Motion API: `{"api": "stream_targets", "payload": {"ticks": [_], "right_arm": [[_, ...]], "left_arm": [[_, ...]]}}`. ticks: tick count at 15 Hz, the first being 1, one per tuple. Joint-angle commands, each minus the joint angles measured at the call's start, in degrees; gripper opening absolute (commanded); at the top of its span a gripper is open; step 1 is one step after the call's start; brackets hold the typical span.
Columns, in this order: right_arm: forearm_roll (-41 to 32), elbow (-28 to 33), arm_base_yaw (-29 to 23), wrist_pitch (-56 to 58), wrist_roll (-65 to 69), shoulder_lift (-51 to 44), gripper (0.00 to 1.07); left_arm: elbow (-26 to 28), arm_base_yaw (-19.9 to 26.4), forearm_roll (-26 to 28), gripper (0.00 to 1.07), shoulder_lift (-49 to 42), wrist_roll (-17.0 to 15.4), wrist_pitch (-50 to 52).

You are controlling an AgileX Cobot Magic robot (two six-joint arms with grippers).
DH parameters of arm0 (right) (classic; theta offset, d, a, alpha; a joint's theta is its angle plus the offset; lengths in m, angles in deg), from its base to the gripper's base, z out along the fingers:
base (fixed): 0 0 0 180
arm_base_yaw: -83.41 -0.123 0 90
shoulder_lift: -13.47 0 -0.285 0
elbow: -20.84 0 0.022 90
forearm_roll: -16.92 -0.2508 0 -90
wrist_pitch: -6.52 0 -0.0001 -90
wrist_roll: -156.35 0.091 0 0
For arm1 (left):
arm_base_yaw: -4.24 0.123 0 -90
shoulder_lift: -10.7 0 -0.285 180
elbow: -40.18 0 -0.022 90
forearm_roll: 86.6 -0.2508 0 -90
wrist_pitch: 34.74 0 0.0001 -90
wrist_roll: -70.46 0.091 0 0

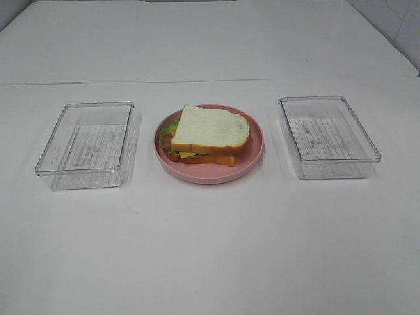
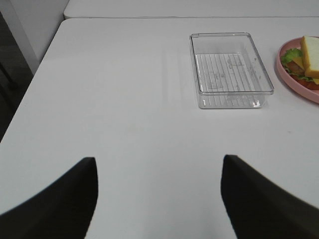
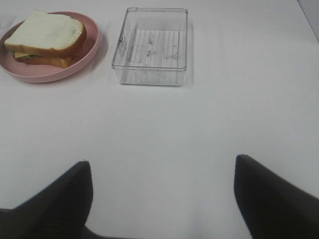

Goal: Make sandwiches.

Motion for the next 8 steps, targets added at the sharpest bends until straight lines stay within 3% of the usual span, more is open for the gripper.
{"api": "stream_targets", "payload": {"ticks": [1, 8], "right_arm": [[-0.4, 0.2, 0.4, -0.6, -0.3, -0.1, 0.75], [-0.4, 0.2, 0.4, -0.6, -0.3, -0.1, 0.75]], "left_arm": [[-0.3, 0.2, -0.3, 0.68, -1.4, 0.1, 0.6], [-0.3, 0.2, -0.3, 0.68, -1.4, 0.1, 0.6]]}}
